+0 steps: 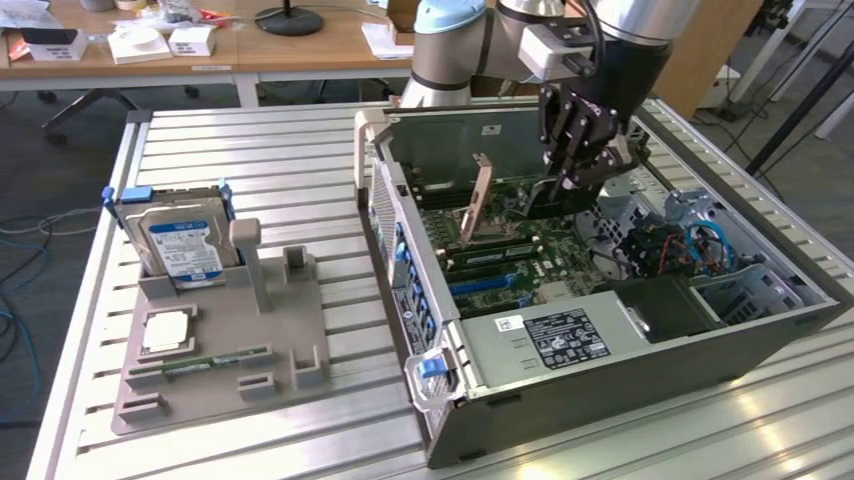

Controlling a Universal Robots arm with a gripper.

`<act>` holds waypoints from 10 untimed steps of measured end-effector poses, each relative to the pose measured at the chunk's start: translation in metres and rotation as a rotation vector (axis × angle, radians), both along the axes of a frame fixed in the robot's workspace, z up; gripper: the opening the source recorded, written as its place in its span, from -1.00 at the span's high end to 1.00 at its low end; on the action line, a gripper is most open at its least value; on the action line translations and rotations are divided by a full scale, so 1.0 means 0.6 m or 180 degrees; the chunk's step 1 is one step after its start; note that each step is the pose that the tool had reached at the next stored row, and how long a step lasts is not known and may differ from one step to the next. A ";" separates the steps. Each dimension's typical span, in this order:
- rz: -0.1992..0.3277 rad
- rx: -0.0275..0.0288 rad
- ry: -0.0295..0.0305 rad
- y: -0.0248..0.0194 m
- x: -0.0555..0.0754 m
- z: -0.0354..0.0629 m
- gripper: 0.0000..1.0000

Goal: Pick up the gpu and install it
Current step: 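Insert the gpu into the slot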

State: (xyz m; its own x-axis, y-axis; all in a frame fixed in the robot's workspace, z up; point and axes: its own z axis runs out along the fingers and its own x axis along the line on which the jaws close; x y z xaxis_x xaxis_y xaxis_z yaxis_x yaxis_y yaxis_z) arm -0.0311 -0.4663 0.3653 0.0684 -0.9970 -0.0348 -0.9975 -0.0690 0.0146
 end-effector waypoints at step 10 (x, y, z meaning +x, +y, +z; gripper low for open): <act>0.0000 0.0005 0.0000 0.0000 0.000 -0.030 0.48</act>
